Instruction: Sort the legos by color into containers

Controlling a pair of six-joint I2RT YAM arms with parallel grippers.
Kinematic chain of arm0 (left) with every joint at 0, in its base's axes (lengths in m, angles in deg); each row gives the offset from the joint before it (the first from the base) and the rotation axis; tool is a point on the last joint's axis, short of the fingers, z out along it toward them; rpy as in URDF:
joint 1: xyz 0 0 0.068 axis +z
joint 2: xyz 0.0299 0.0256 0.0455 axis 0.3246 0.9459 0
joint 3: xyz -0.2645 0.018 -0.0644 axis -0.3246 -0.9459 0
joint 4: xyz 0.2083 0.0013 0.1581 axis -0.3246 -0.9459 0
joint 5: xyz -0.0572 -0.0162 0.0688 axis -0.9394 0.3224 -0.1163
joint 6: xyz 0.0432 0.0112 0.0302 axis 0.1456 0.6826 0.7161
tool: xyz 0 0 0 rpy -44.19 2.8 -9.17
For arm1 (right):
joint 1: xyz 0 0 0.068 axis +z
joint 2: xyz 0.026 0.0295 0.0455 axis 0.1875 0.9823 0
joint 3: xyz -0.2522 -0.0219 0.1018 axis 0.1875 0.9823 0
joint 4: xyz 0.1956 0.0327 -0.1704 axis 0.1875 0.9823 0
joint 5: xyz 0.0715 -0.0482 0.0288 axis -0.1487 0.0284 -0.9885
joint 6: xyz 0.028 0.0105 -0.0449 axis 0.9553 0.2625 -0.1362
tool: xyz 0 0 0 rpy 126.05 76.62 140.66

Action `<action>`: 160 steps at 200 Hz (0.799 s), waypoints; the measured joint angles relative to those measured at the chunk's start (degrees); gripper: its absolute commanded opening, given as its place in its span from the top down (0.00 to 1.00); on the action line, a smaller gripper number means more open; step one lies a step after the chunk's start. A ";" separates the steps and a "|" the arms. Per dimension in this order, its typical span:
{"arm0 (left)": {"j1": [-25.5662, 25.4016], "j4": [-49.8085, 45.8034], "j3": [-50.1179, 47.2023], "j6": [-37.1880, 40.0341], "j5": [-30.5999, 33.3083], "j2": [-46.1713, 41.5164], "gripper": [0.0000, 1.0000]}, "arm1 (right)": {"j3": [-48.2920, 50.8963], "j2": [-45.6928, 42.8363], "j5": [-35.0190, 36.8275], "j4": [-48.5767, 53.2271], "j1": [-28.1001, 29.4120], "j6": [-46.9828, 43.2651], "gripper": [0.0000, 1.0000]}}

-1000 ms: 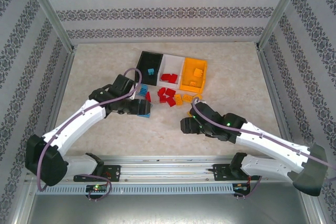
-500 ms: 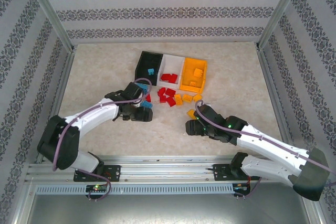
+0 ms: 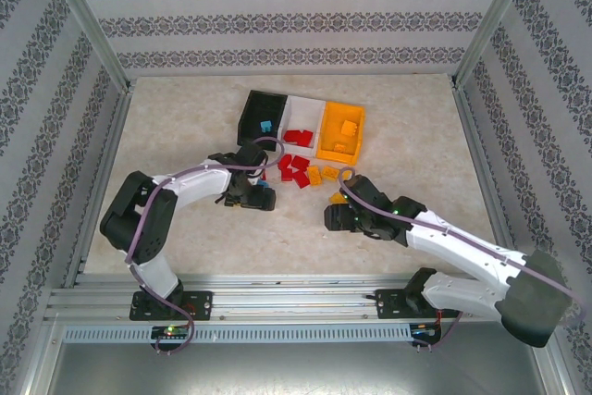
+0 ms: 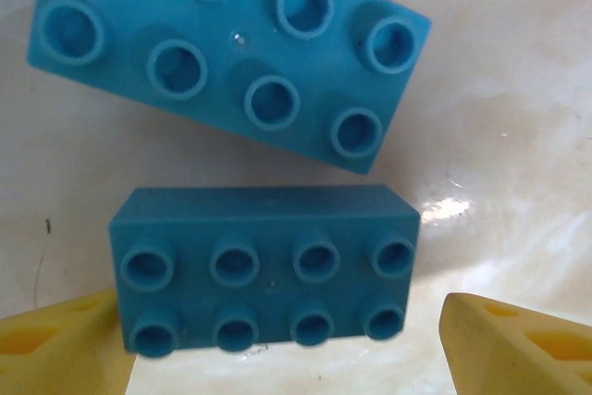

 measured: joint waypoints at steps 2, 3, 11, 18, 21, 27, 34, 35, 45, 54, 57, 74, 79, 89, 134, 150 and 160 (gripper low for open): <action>0.00 -0.02 0.04 0.04 0.11 0.11 0.17 | -0.07 0.15 -0.09 -0.02 -0.07 -0.09 0.26; -0.02 -0.04 0.11 0.11 0.20 0.22 0.17 | -0.09 0.26 -0.17 -0.11 -0.11 -0.09 0.26; 0.00 -0.33 0.52 0.15 0.39 0.50 0.18 | -0.22 0.87 -0.52 -0.48 -0.13 -0.31 0.26; -0.04 -0.46 0.68 0.17 0.44 0.57 0.21 | -0.35 1.33 -0.81 -0.79 -0.13 -0.50 0.26; -0.09 -0.52 0.70 0.24 0.46 0.59 0.22 | -0.42 1.57 -0.90 -0.90 -0.13 -0.55 0.26; -0.13 -0.61 0.70 0.37 0.74 0.68 0.25 | -0.50 1.88 -0.96 -1.11 -0.13 -0.72 0.26; -0.20 -0.76 0.72 0.68 1.27 0.81 0.28 | -0.55 2.16 -1.11 -1.40 -0.13 -0.74 0.26; -0.20 -0.81 0.72 0.76 1.36 0.81 0.28 | -0.55 2.19 -1.11 -1.40 -0.13 -0.74 0.26; -0.22 -1.01 0.79 1.01 1.81 0.87 0.31 | -0.59 2.56 -1.25 -1.75 -0.13 -0.74 0.26; -0.22 -1.22 0.90 1.33 2.08 0.87 0.33 | -0.59 2.91 -1.44 -2.05 -0.33 -0.76 0.26; -0.24 -1.33 0.98 1.42 2.10 0.87 0.34 | -0.61 3.04 -1.57 -2.16 -0.48 -0.76 0.26; -0.28 -1.33 1.14 1.70 2.16 0.81 0.35 | -1.14 3.93 -1.95 -2.27 -0.63 -0.79 0.26; -0.28 -1.36 1.14 1.73 2.21 0.79 0.35 | -1.38 4.22 -1.99 -2.34 -0.74 -0.81 0.26; -0.28 -1.33 1.07 1.88 2.34 0.63 0.35 | -1.92 4.83 -2.21 -2.54 -0.81 -0.94 0.26; -0.02 -2.08 -0.81 1.92 3.65 -7.21 0.35 | -3.50 7.34 -2.80 -4.33 -0.85 -1.05 0.26; 0.92 -2.29 -0.79 1.92 3.63 -11.32 0.35 | -3.61 8.50 -3.43 -5.05 -0.87 -1.14 0.26; 2.10 -2.67 -0.33 1.92 3.58 -12.98 0.36 | -3.61 9.31 -3.72 -5.46 -0.85 -1.16 0.26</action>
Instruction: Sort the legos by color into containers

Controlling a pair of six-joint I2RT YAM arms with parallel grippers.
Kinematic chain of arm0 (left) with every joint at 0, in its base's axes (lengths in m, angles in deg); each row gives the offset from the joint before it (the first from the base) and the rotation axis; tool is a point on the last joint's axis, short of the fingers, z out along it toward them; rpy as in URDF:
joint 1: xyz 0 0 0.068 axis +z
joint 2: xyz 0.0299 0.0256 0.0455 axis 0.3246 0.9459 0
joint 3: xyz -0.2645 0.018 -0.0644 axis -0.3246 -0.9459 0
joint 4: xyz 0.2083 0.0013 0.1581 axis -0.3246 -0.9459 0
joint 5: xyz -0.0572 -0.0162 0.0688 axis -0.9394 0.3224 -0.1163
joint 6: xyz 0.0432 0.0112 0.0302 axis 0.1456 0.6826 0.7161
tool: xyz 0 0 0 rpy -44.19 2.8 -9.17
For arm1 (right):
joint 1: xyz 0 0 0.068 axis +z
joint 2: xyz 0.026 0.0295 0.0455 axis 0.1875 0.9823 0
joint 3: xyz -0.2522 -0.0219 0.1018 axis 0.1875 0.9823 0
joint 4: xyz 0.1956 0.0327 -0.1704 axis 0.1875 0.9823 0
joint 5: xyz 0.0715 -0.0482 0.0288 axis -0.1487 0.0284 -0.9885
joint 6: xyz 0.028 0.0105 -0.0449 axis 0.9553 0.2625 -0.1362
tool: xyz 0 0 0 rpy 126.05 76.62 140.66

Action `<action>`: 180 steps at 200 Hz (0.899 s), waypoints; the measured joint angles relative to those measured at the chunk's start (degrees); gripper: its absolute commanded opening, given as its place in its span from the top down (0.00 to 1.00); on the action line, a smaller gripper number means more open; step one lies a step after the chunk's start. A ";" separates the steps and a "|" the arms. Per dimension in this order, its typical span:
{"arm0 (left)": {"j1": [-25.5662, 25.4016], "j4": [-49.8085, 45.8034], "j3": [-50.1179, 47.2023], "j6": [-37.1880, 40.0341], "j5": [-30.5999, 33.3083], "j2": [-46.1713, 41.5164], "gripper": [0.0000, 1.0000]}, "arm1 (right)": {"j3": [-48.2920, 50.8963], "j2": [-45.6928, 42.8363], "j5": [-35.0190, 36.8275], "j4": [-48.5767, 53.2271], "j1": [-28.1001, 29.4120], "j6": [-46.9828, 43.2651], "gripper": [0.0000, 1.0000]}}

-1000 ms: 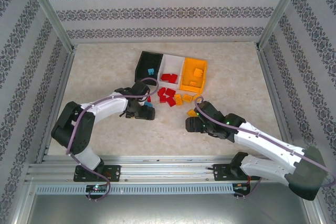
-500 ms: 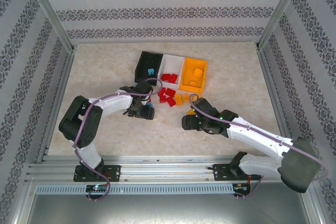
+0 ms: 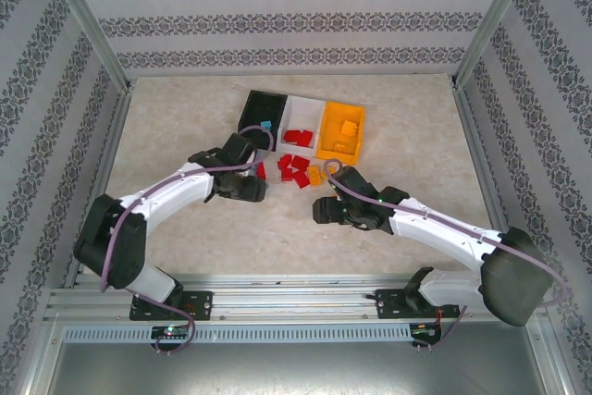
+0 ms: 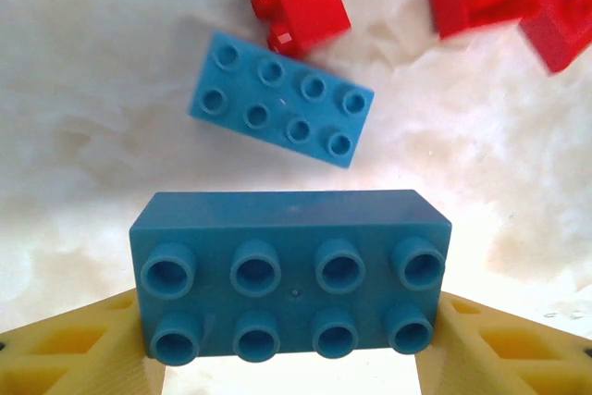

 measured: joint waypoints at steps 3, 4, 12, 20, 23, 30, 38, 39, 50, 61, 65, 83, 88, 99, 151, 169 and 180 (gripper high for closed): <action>0.37 -0.17 0.26 0.00 -0.09 -0.26 0.36 | 0.00 0.20 -0.13 -0.13 0.00 0.02 0.26; 0.46 -0.24 0.33 0.00 -0.09 -0.31 0.36 | 0.00 0.24 -0.13 -0.15 0.00 0.02 0.26; 1.70 -0.90 1.73 0.00 -0.17 -0.42 0.35 | 0.00 0.98 -0.37 -0.63 0.00 0.02 0.26; 2.84 -1.60 3.67 0.09 -0.17 0.22 0.35 | -0.04 1.70 -0.66 -1.09 0.00 0.02 0.26; 3.30 -2.05 4.76 0.15 -0.20 0.61 0.35 | -0.09 1.99 -0.74 -1.25 0.00 0.02 0.26; 4.07 -2.47 7.28 0.22 -0.20 1.77 0.35 | -0.11 2.62 -1.03 -1.73 0.00 0.02 0.26; 4.76 -2.51 10.16 0.39 -0.17 3.28 0.35 | -0.17 3.23 -1.31 -2.14 0.00 0.02 0.26; 4.87 -2.47 10.71 0.42 -0.17 3.58 0.35 | -0.17 3.37 -1.33 -2.23 0.00 0.02 0.26; 5.64 -2.49 14.82 0.83 -0.20 6.01 0.35 | -0.24 4.17 -1.73 -2.73 0.00 0.02 0.26; 6.36 -2.40 19.39 1.09 -0.48 9.31 0.35 | -0.24 4.96 -1.92 -3.28 0.00 0.02 0.26; 6.58 -2.56 21.16 1.14 -0.79 10.60 0.35 | -0.26 5.16 -1.95 -3.39 0.00 0.02 0.26; 8.09 -3.15 29.16 1.53 -1.73 17.64 0.35 | -0.26 6.21 -2.25 -4.00 0.00 0.02 0.26; 8.55 -3.28 31.52 1.70 -1.84 19.89 0.35 | -0.26 6.45 -2.34 -4.17 0.00 0.02 0.26; 9.35 -4.31 36.87 2.16 -2.14 24.68 0.35 | -0.26 6.91 -2.38 -4.48 0.00 0.00 0.26; 10.34 -10.86 60.02 3.56 -2.40 43.54 0.27 | -0.26 9.22 -2.73 -5.27 0.00 -0.02 0.26; 10.34 -13.18 65.24 3.87 -2.49 46.88 0.21 | -0.28 9.94 -2.73 -5.25 0.00 -0.13 0.26; 10.34 -14.16 66.88 3.87 -2.60 47.74 0.20 | -0.37 10.08 -2.71 -5.09 -0.02 -0.48 0.26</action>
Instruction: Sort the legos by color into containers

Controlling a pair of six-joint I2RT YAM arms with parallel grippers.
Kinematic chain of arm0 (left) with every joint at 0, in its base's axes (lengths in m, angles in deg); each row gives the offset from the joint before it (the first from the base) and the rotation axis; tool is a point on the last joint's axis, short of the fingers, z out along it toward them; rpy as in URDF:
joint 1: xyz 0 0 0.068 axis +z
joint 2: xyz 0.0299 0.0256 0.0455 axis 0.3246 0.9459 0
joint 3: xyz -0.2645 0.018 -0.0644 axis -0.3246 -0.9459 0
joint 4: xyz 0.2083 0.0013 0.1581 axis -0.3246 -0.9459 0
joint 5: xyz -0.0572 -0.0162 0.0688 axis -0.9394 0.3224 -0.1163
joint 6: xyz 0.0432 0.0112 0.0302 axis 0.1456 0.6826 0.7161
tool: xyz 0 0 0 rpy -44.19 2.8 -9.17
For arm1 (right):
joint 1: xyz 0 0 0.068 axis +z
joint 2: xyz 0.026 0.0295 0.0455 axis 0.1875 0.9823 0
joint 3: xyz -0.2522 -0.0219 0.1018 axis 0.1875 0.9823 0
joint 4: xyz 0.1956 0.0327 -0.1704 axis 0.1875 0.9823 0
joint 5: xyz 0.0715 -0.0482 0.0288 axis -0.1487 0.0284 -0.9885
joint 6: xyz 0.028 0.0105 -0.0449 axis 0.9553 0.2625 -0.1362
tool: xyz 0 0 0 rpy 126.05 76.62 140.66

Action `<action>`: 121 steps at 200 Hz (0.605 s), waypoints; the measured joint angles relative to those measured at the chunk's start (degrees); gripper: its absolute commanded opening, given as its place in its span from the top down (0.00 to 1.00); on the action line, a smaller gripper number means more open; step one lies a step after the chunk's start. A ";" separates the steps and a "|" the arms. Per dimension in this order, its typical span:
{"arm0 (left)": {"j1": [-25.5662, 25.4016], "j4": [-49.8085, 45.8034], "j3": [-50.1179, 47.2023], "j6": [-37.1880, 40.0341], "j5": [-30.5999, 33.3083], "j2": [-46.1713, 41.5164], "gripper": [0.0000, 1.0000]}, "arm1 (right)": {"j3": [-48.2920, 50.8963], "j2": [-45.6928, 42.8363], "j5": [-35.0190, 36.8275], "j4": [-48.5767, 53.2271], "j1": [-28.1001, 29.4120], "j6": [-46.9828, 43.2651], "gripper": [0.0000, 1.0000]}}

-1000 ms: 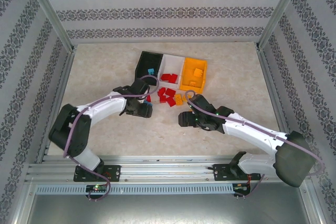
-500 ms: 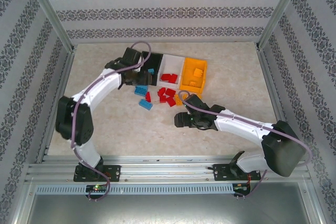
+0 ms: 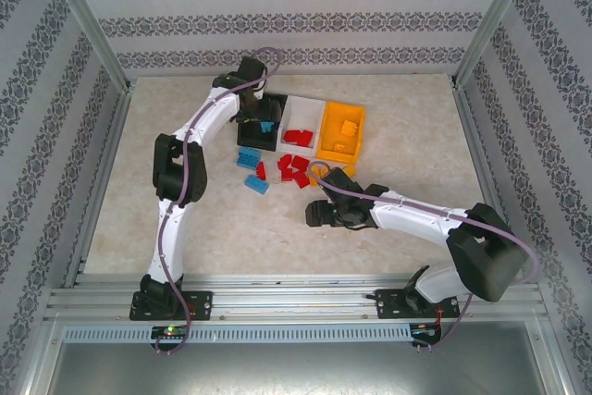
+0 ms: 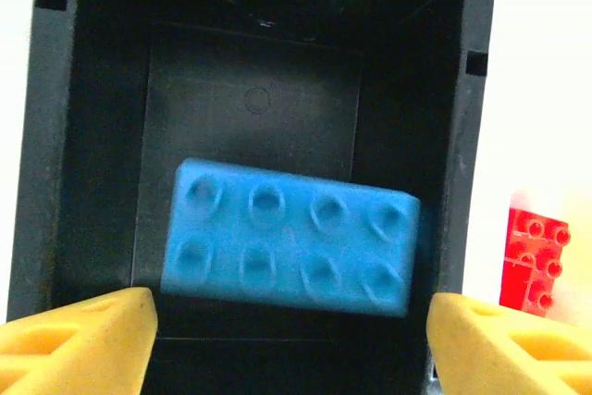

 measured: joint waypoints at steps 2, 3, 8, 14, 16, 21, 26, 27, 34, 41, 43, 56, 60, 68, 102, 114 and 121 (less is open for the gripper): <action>0.00 -0.15 0.13 -0.02 0.00 0.04 0.19 | -0.04 0.00 0.00 0.04 0.00 -0.04 0.26; 0.00 -0.26 0.22 -0.02 0.00 0.04 0.19 | -0.07 0.00 -0.02 0.07 0.00 -0.09 0.26; 0.00 -0.59 0.33 0.00 0.00 0.04 0.18 | -0.20 -0.02 0.07 0.28 0.00 -0.39 0.26; 0.00 -0.98 0.37 0.00 0.00 0.00 0.17 | -0.50 -0.02 0.22 0.63 -0.02 -0.68 0.25; 0.00 -1.03 0.37 0.00 0.00 -0.02 0.17 | -0.59 -0.02 0.26 0.70 -0.07 -0.81 0.25; 0.00 -1.25 0.37 0.00 -0.02 -0.11 0.15 | -0.81 -0.07 0.48 0.96 -0.26 -1.03 0.26; 0.00 -1.40 0.35 0.00 -0.02 -0.15 0.14 | -1.03 -0.15 0.66 1.20 -0.44 -1.20 0.25; 0.00 -1.40 0.35 0.00 -0.02 -0.17 0.14 | -1.05 -0.17 0.70 1.27 -0.48 -1.27 0.25; 0.00 -1.51 0.11 0.00 -0.11 -0.33 0.12 | -1.27 -0.46 1.14 1.75 -1.03 -1.55 0.26; 0.00 -1.49 -0.61 0.02 -0.20 -0.79 0.11 | -1.42 -0.90 1.51 2.29 -1.90 -1.97 0.26; 0.00 -1.46 -0.96 0.00 -0.20 -0.98 0.10 | -1.44 -1.05 1.55 2.43 -2.19 -2.05 0.26; 0.00 -1.42 -4.04 0.00 -0.24 -3.30 0.08 | -1.55 -1.97 2.43 3.67 -4.11 -2.62 0.25; 0.00 -1.40 -5.29 0.00 -0.31 -4.28 0.08 | -1.55 -2.16 2.64 4.02 -4.61 -2.78 0.26; 0.00 -1.29 -7.98 -0.02 -0.44 -6.62 0.07 | -1.62 -2.49 3.28 4.81 -5.68 -3.32 0.25; 0.00 1.90 -22.25 -0.50 -1.92 -21.27 0.00 | -2.10 -2.47 4.07 7.06 -9.53 -6.49 0.25; 0.00 4.33 -27.56 -1.18 -2.86 -26.93 0.00 | -3.02 -1.88 4.07 7.58 -10.62 -7.72 0.25; 0.00 5.57 -30.77 -1.57 -3.48 -30.14 0.00 | -3.87 -1.09 4.07 7.63 -11.19 -8.50 0.25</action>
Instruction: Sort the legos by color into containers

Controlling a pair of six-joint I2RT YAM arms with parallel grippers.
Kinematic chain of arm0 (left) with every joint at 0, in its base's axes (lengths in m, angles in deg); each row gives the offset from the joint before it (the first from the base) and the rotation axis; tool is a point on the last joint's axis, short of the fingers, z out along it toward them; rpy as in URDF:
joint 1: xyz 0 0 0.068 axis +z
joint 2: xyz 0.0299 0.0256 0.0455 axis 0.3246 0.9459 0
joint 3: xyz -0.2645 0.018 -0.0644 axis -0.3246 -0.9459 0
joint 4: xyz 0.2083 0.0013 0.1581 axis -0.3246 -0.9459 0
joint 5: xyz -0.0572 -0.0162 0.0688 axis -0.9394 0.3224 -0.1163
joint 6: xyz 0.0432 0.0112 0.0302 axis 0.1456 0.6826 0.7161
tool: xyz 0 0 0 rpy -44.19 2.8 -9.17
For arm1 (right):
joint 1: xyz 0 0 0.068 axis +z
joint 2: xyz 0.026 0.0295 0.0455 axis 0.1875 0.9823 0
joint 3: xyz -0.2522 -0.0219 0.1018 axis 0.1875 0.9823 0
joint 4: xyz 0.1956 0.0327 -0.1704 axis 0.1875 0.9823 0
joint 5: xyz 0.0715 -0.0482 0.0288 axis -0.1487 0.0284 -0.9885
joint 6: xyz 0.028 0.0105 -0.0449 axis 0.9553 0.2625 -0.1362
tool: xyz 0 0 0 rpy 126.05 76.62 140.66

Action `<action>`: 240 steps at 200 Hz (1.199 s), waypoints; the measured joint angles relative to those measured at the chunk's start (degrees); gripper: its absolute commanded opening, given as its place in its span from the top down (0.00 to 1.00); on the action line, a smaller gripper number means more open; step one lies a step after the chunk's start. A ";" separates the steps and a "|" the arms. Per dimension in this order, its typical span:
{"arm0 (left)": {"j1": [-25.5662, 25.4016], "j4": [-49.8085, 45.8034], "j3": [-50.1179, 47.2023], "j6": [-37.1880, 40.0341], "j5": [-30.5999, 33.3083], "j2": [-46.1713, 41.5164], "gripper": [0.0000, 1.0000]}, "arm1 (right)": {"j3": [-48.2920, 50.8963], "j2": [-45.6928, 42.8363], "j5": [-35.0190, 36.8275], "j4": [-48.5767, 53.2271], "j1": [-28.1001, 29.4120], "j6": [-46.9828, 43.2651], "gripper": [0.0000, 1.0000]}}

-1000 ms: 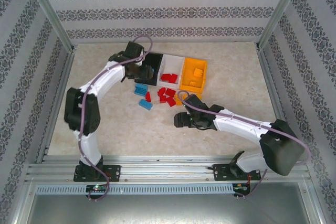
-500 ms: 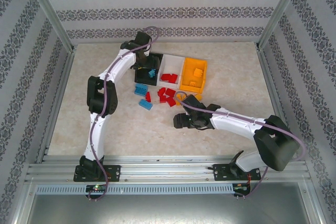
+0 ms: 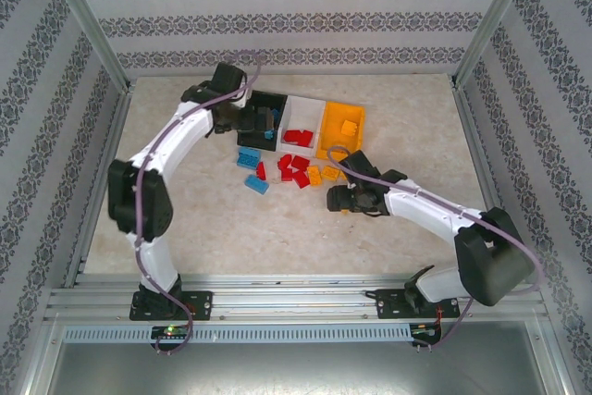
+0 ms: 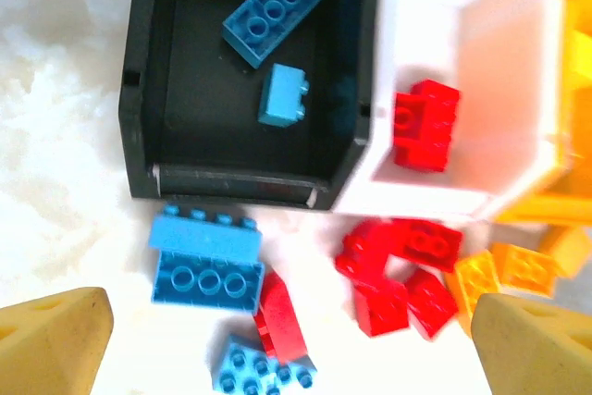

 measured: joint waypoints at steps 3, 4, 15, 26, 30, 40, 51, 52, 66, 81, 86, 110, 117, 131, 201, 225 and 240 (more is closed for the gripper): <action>0.00 0.48 -1.31 -0.15 -0.33 -1.29 0.00 | -0.37 0.46 -0.02 -0.02 -0.20 -0.35 0.25; 0.00 0.63 -1.64 -0.24 -0.37 -1.55 0.00 | -0.48 0.57 -0.02 -0.02 -0.24 -0.39 0.25; 0.00 2.43 -6.60 -0.90 -1.33 -5.73 0.00 | -2.14 2.56 -0.04 -0.07 -0.94 -1.66 0.25; -0.02 3.72 -11.43 -1.55 -2.16 -9.09 0.00 | -3.67 4.76 -0.22 -0.04 -1.44 -2.78 0.26; -0.02 3.93 -12.94 -1.75 -2.60 -10.03 0.00 | -4.28 5.79 -0.22 -0.04 -1.55 -3.26 0.26; -0.02 4.57 -16.26 -2.19 -3.21 -11.72 0.00 | -5.64 8.13 -0.24 0.00 -1.73 -4.26 0.26; -0.02 5.27 -19.78 -2.71 -4.11 -13.27 0.00 | -6.97 10.64 -0.26 0.11 -1.81 -5.35 0.27; -0.02 5.31 -19.98 -2.75 -4.15 -13.33 0.00 | -7.06 10.80 -0.26 0.13 -1.81 -5.44 0.27; -0.04 5.40 -23.19 -3.13 -4.87 -14.82 0.00 | -8.24 13.40 -0.46 0.20 -1.84 -6.43 0.29; -0.04 5.40 -25.33 -3.43 -5.46 -16.46 0.00 | -9.07 15.43 -1.16 0.24 -1.84 -7.28 0.31; -0.04 5.44 -25.86 -3.48 -5.57 -17.11 0.00 | -9.29 16.00 -1.46 0.22 -1.81 -7.54 0.31; -0.04 5.95 -26.93 -3.54 -5.95 -19.19 0.00 | -9.86 18.14 -2.16 0.20 -1.79 -8.13 0.35; -0.04 6.21 -26.99 -3.67 -5.99 -19.37 0.00 | -9.88 18.38 -1.99 0.22 -1.77 -8.31 0.36; -0.04 6.91 -27.21 -3.80 -6.23 -19.45 0.00 | -9.90 18.38 -2.05 0.24 -1.79 -8.57 0.38; -0.04 9.53 -29.70 -4.85 -7.67 -19.43 0.00 | -8.13 17.11 -0.15 -0.55 -1.51 -8.44 0.65; -0.04 9.88 -31.06 -5.20 -7.89 -19.45 0.00 | -7.15 15.56 -0.24 -0.44 -1.01 -8.39 0.65; -0.04 9.86 -31.61 -5.35 -7.89 -19.47 0.00 | -7.02 14.38 -0.22 0.00 -1.01 -8.37 0.65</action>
